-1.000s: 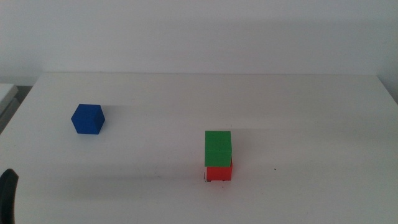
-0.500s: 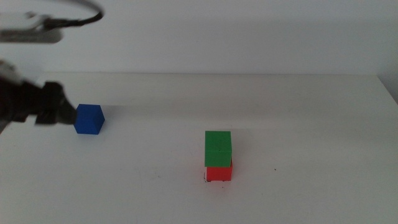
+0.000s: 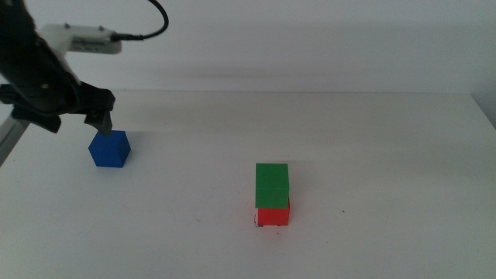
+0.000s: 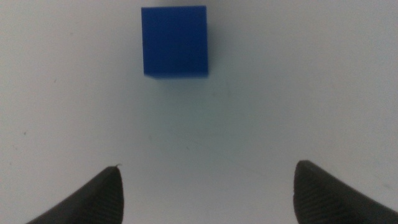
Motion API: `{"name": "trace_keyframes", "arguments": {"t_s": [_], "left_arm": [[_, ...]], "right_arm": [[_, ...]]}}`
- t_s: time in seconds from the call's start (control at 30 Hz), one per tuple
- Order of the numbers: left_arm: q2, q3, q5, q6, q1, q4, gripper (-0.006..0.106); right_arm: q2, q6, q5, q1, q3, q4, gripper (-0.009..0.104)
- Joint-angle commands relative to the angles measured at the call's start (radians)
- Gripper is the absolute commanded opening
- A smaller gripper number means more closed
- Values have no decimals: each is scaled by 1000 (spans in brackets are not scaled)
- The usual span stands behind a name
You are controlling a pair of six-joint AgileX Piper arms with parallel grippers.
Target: Stack red cubes first, then green, then blue cubes in a specific spot.
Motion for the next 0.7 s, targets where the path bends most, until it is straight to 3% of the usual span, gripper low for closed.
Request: {"name": "trace_keyframes", "arguments": {"t_s": [0.0,0.23,0.67], "left_arm": [[70,-48,-22,-8,9,16,92],[230,-177,-38,5,12,38,92],[404,-237,-114,94,36,-27,92]], "right_arm": [[3,-5,-9,-5,5,-10,82],[3,-5,-9,-5,5,-10,82],[3,-5,-9,-5,5,-10,82]]}}
